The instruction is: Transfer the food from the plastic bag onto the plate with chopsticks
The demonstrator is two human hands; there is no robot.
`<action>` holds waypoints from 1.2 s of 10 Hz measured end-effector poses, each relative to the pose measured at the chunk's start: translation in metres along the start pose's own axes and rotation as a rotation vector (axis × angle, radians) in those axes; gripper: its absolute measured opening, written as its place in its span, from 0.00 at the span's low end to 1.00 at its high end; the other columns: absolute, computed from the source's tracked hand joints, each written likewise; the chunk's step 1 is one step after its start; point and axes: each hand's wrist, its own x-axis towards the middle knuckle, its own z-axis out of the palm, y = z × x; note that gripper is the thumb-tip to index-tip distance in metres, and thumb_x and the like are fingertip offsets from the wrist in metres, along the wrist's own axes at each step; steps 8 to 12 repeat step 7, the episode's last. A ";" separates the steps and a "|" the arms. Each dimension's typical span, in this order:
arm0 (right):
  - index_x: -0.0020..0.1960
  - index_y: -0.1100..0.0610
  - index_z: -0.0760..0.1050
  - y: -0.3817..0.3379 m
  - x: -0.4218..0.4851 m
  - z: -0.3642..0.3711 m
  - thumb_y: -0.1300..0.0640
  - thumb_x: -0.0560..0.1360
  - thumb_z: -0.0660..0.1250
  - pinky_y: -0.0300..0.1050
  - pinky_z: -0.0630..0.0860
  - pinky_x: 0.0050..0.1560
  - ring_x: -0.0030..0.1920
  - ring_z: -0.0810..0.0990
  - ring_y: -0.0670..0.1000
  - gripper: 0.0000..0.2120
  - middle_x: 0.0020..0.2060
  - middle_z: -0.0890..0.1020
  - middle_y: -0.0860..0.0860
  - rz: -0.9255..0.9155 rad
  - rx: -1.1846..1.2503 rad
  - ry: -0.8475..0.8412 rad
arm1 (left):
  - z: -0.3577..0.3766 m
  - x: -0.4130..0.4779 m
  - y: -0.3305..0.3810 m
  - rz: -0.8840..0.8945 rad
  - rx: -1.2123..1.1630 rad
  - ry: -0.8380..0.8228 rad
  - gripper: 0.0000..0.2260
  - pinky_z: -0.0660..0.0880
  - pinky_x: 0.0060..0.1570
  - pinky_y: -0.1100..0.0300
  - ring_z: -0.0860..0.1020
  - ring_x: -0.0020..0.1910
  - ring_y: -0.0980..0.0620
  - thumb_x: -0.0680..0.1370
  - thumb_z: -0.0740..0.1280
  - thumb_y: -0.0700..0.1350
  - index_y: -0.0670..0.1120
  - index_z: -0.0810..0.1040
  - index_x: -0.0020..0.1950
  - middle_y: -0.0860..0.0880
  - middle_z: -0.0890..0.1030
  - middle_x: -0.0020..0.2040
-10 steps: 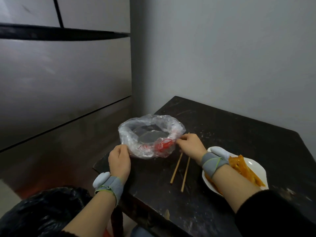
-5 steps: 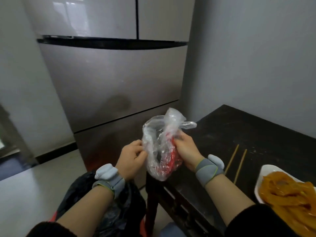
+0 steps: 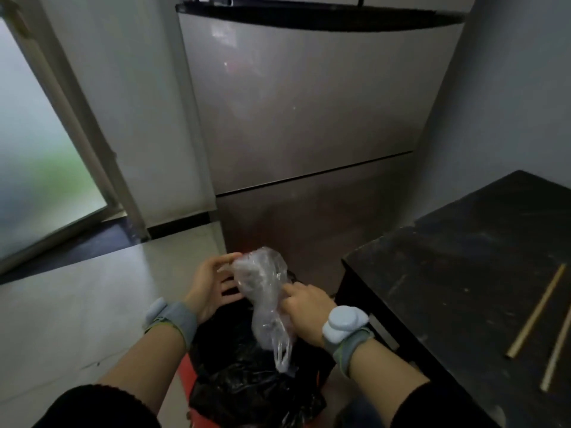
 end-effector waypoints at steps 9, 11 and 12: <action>0.63 0.58 0.76 -0.017 0.043 0.095 0.53 0.79 0.57 0.52 0.75 0.55 0.59 0.75 0.61 0.17 0.62 0.75 0.59 0.192 0.300 -0.537 | -0.038 0.060 -0.120 0.068 1.712 -0.125 0.12 0.74 0.55 0.55 0.77 0.57 0.45 0.75 0.62 0.42 0.47 0.78 0.57 0.47 0.77 0.53; 0.63 0.58 0.76 -0.017 0.043 0.095 0.53 0.79 0.57 0.52 0.75 0.55 0.59 0.75 0.61 0.17 0.62 0.75 0.59 0.192 0.300 -0.537 | -0.038 0.060 -0.120 0.068 1.712 -0.125 0.12 0.74 0.55 0.55 0.77 0.57 0.45 0.75 0.62 0.42 0.47 0.78 0.57 0.47 0.77 0.53; 0.63 0.58 0.76 -0.017 0.043 0.095 0.53 0.79 0.57 0.52 0.75 0.55 0.59 0.75 0.61 0.17 0.62 0.75 0.59 0.192 0.300 -0.537 | -0.038 0.060 -0.120 0.068 1.712 -0.125 0.12 0.74 0.55 0.55 0.77 0.57 0.45 0.75 0.62 0.42 0.47 0.78 0.57 0.47 0.77 0.53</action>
